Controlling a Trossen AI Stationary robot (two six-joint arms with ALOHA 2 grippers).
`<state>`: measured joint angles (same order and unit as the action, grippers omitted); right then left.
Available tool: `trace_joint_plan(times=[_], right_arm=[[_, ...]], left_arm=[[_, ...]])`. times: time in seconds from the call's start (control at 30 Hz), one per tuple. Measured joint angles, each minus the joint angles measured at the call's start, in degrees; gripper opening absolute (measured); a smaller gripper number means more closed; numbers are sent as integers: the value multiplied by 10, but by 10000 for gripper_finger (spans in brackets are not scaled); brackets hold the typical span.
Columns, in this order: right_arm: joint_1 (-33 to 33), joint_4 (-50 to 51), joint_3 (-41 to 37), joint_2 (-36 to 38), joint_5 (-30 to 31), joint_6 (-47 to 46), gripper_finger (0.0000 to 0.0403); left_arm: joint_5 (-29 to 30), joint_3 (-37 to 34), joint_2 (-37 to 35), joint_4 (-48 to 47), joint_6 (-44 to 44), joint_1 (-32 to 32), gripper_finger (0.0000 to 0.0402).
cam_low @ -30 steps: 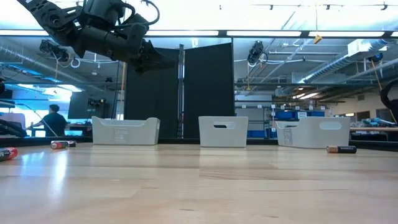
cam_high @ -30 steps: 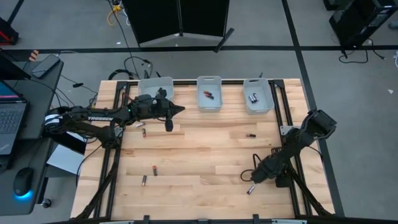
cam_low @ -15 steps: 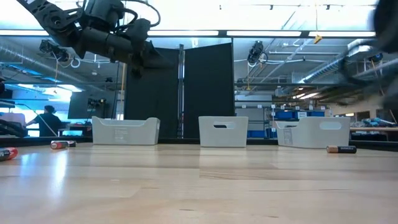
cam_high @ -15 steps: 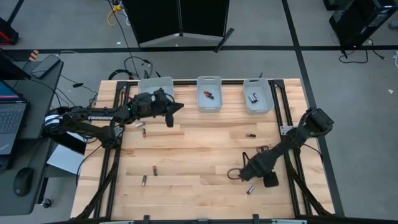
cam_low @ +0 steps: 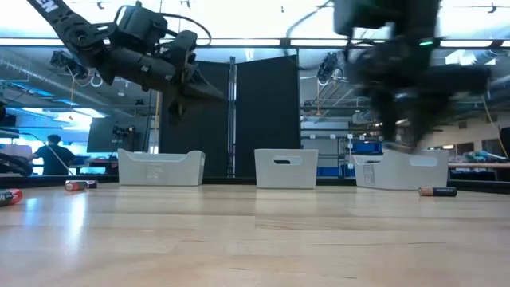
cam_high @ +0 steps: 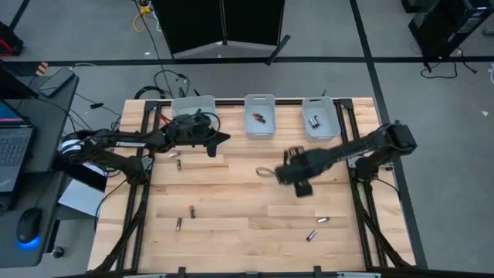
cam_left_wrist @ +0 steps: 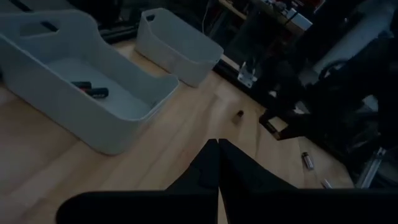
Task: Sort batteries
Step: Put the bottom right black brown battery into the left bin
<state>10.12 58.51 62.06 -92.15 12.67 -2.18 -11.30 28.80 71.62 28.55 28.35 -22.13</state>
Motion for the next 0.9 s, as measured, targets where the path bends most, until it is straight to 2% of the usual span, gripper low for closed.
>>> trace_joint_plan(times=[0.1, 0.2, 0.4, 0.57, 0.67, 0.9], right_arm=[[-45, -109, 0, 16, 37, 63, 233], [-77, -238, 0, 22, 52, 128, 233], [-105, -409, 0, 22, 75, 215, 233], [-112, -493, 0, 22, 86, 261, 233], [-112, -518, 0, 22, 88, 282, 233], [-112, -547, 0, 22, 88, 309, 233]], left_arm=[[-14, 0, 27, 26, 19, 0, 8], [-58, 0, 56, 75, 30, 0, 8], [-106, 7, 92, 144, 54, 0, 8], [-107, 29, 94, 136, 59, 9, 36], [-107, 42, 94, 132, 72, 22, 68], [-64, 56, 94, 131, 79, 47, 143]])
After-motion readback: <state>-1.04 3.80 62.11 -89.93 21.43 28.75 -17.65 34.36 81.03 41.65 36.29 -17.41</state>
